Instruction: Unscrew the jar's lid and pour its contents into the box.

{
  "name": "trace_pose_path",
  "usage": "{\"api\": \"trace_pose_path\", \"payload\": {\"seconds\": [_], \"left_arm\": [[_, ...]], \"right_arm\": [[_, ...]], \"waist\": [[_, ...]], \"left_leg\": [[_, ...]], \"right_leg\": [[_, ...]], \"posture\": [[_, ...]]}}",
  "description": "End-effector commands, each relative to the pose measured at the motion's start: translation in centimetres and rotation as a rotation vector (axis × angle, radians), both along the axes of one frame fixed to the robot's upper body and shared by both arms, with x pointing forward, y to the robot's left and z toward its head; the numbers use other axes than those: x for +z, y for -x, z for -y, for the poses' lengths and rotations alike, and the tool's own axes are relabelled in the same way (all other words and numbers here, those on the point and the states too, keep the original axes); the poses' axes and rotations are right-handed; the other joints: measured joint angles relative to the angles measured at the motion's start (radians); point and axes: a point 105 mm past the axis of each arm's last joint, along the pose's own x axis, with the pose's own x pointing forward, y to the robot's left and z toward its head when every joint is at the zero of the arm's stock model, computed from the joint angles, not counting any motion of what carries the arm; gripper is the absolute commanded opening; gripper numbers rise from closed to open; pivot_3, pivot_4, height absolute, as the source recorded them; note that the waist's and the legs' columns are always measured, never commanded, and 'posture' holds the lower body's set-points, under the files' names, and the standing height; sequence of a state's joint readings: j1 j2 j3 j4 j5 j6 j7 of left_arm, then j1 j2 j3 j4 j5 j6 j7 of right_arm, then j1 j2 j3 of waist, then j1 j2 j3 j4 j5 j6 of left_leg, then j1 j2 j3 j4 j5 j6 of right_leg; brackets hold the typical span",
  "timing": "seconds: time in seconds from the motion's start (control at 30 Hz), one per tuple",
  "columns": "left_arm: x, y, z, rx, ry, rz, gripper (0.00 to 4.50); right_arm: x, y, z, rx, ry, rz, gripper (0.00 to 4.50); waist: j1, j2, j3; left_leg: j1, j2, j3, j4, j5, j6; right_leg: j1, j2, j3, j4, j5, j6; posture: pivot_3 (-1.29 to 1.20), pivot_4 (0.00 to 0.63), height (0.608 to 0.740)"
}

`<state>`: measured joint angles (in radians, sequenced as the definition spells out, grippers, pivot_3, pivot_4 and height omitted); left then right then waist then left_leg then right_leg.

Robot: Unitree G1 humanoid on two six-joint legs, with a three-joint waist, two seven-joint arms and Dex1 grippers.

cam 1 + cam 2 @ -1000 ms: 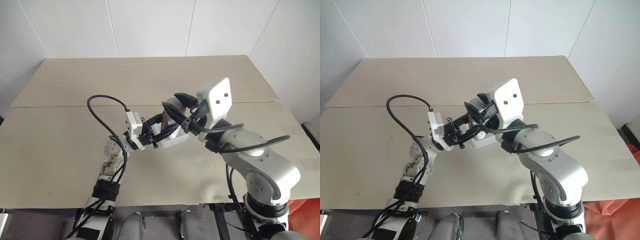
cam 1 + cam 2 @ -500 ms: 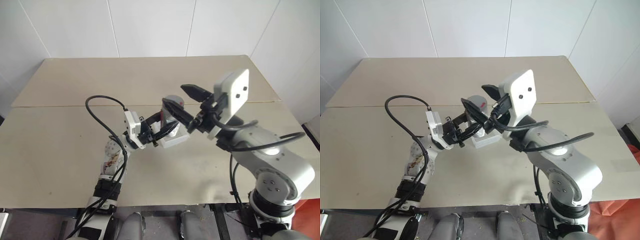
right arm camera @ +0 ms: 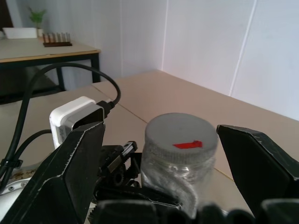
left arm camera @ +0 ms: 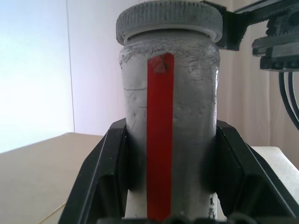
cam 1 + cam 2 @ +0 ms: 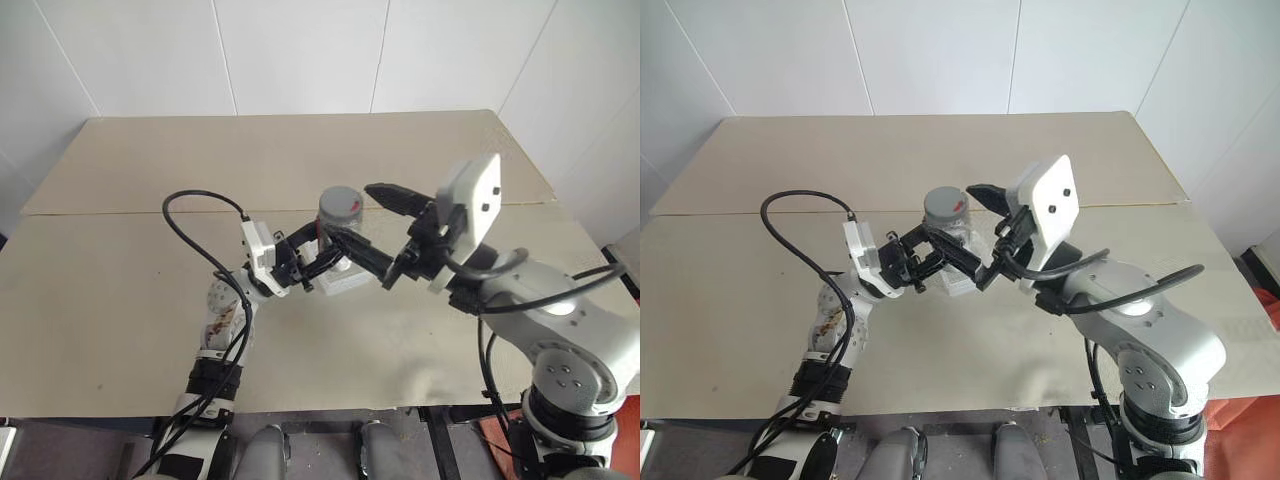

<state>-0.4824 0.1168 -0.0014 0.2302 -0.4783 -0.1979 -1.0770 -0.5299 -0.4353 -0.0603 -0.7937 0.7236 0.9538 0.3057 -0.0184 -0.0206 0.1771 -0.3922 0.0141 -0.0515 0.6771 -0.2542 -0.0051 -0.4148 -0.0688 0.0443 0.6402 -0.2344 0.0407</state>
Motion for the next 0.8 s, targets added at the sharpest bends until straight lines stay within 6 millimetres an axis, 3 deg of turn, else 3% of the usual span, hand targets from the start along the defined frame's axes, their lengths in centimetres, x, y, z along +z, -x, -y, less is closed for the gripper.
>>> {"api": "trace_pose_path", "payload": {"seconds": [0.03,0.4,0.8], "left_arm": [[1.7,0.8,0.0,-0.024,0.030,0.078,2.11],[1.7,1.4,0.4,-0.050,0.033,0.085,2.11],[1.4,1.2,0.0,-0.042,0.045,0.060,2.11]], "right_arm": [[0.8,-0.6,-0.1,0.002,0.004,0.061,4.48],[1.4,-2.4,-1.3,0.055,-0.007,0.101,4.48],[1.7,-1.9,-0.1,0.044,-0.027,0.096,4.48]], "waist": [[0.000,0.000,0.000],[0.000,0.000,0.000],[0.002,0.000,0.000]], "left_leg": [[0.000,0.000,0.000,0.000,0.000,0.000],[-0.002,0.000,0.000,0.000,0.000,0.000],[-0.006,0.000,0.000,0.000,0.000,0.000]], "right_leg": [[0.000,0.000,0.000,0.000,0.000,0.000],[-0.003,0.000,0.000,0.000,0.000,0.000],[-0.006,0.000,0.000,0.000,0.000,0.000]], "posture": [[0.00,0.150,0.740],[0.00,0.150,0.740],[0.00,0.150,0.740]]}}
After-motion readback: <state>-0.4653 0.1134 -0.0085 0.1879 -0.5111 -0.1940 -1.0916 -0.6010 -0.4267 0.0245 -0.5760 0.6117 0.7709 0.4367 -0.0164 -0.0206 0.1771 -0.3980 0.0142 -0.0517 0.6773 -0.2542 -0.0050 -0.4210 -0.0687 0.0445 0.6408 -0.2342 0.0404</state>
